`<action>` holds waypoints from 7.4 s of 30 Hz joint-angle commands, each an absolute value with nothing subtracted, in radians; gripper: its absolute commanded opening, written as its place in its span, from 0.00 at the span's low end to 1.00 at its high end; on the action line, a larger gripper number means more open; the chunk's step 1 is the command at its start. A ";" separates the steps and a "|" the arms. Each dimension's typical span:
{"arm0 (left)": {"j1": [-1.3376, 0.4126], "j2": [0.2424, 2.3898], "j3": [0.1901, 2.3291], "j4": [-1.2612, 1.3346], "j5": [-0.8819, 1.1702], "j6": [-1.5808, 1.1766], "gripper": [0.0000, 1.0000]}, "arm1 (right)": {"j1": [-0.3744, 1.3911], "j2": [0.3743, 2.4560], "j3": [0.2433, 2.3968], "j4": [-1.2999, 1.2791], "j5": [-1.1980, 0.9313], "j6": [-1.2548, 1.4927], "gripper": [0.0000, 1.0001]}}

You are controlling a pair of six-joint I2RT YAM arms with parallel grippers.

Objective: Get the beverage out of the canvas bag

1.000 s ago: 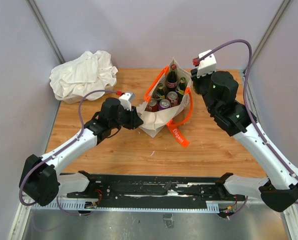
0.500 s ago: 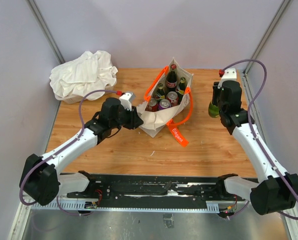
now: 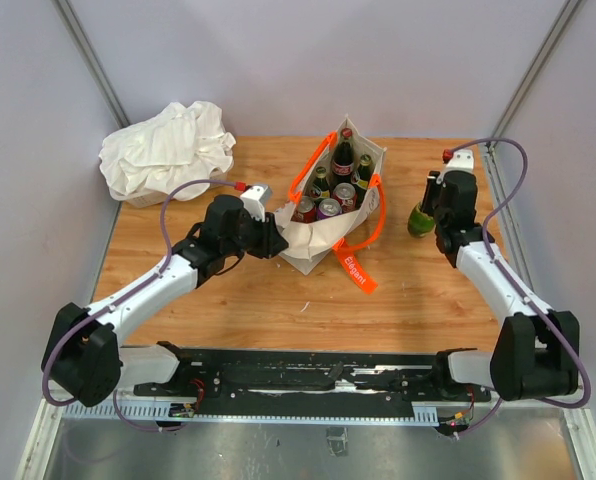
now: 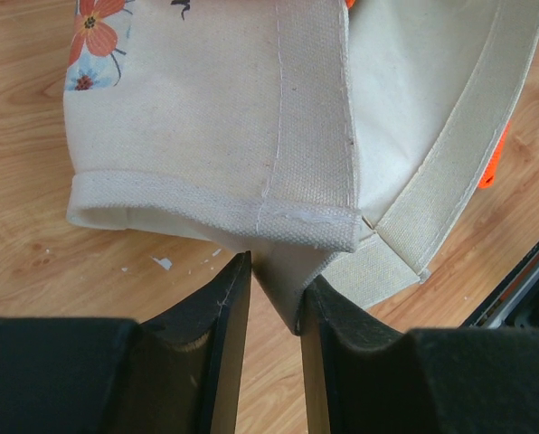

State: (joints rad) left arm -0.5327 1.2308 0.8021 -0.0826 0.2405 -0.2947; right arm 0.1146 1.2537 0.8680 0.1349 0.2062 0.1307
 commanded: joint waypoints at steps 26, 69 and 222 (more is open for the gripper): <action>-0.532 1.255 0.792 -0.059 0.233 -0.287 0.34 | 0.298 1.168 0.997 0.150 0.327 -0.043 0.70; -0.589 1.288 0.820 -0.193 0.375 -0.194 0.36 | 0.547 1.701 1.276 -0.137 -0.086 0.140 0.80; -0.594 1.332 0.846 -0.119 0.333 -0.227 0.34 | 0.545 1.266 1.312 -0.218 0.216 0.017 0.69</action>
State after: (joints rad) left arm -0.5781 1.3434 0.8322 -0.1322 0.3283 -0.2138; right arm 0.5247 1.1610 1.2400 -0.2436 0.3717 0.0853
